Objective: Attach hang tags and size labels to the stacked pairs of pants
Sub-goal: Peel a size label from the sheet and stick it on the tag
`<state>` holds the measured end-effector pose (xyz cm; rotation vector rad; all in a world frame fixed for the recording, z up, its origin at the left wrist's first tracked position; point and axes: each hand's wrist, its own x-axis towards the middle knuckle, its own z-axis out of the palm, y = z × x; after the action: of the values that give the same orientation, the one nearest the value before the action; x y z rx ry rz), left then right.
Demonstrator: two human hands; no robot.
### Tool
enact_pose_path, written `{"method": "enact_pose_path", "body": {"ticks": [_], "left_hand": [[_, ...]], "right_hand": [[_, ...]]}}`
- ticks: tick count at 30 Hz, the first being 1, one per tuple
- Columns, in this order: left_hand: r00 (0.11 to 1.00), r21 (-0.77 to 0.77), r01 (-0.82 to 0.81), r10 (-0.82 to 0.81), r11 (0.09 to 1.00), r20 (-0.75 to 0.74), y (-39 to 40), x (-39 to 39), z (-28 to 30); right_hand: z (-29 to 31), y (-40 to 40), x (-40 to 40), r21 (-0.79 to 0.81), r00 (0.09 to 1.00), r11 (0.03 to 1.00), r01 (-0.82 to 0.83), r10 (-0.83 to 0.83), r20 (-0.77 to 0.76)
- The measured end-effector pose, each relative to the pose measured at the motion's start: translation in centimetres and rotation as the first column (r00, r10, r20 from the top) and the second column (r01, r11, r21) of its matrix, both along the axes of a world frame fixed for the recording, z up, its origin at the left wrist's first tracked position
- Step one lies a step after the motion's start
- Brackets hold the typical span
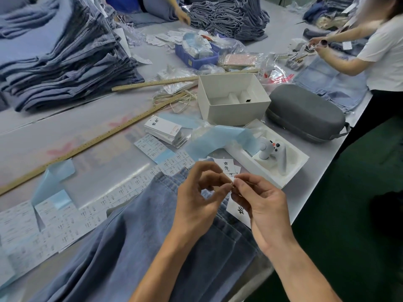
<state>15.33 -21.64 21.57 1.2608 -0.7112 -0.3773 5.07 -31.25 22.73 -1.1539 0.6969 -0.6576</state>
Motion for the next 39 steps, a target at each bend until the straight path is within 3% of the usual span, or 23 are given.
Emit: {"method": "enact_pose_path", "body": {"ticks": [6,13,29,35,39], "left_hand": [[1.000,0.041,0.005,-0.006,0.999,0.009,0.2,0.2,0.2],[1.000,0.020,0.012,-0.012,1.000,-0.004,0.4,0.1,-0.1],[0.999,0.014,-0.018,0.017,1.000,0.049,0.6,0.1,-0.5],[0.990,0.102,-0.091,0.079,0.991,0.114,0.3,0.3,-1.0],[0.988,0.124,-0.045,0.026,0.991,0.152,0.1,0.5,-1.5]], "right_hand": [[0.0,0.2,-0.1,-0.022,0.999,1.000,0.010,-0.011,-0.039],[-0.4,0.4,-0.2,-0.164,0.997,0.986,-0.010,-0.003,-0.076],[0.0,0.7,-0.3,-0.198,0.992,0.979,-0.052,0.028,-0.119],[0.4,0.2,-0.4,0.184,0.993,0.976,-0.116,0.119,-0.008],[0.4,0.1,-0.7,0.233,0.993,0.965,-0.118,0.119,0.010]]}}
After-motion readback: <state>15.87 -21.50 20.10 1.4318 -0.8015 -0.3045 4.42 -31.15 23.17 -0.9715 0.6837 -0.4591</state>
